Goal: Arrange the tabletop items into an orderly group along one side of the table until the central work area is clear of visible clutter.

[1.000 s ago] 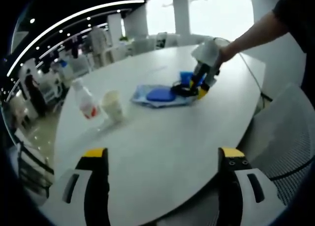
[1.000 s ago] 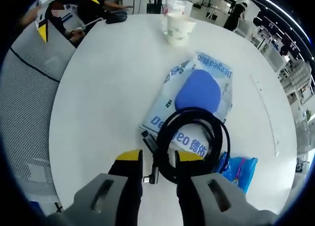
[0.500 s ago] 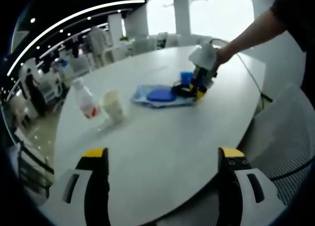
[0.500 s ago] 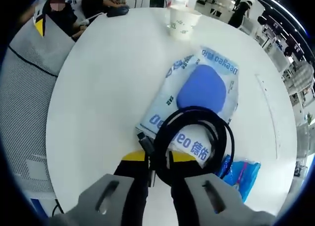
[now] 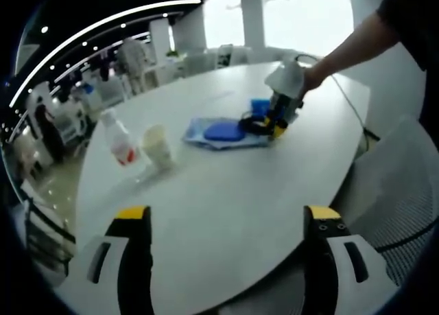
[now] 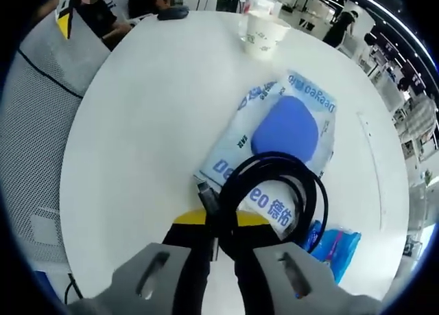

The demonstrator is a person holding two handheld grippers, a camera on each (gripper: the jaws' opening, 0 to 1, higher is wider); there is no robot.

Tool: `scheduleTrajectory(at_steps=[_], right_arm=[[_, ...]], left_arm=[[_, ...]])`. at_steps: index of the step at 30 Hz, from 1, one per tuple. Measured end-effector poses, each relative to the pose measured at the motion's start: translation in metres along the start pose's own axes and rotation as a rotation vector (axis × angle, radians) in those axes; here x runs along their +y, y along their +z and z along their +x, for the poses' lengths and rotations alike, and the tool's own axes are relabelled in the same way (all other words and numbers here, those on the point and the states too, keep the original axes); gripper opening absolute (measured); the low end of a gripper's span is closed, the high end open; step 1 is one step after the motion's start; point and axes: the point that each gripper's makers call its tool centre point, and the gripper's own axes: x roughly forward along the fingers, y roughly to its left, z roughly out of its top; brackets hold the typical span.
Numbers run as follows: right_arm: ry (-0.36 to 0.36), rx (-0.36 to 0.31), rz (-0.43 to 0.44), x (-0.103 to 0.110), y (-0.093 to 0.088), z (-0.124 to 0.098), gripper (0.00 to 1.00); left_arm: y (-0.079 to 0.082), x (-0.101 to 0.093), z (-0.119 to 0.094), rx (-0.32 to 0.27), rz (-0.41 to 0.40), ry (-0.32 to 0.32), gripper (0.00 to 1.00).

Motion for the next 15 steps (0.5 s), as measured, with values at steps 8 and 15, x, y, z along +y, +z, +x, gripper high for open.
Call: scheduleTrajectory(at_steps=[8,15], right_arm=[[-0.038,0.012,-0.045,-0.002,0.0028,-0.0034,0.1],[-0.072,0.001,-0.053,-0.0058,0.0053,-0.0094,0.1]], left_arm=[[0.0014,0.0019,-0.0004,-0.006,-0.004,0.005,0.88],[0.0025,0.0025,-0.0007,-0.012,-0.007,0.006,0.88]])
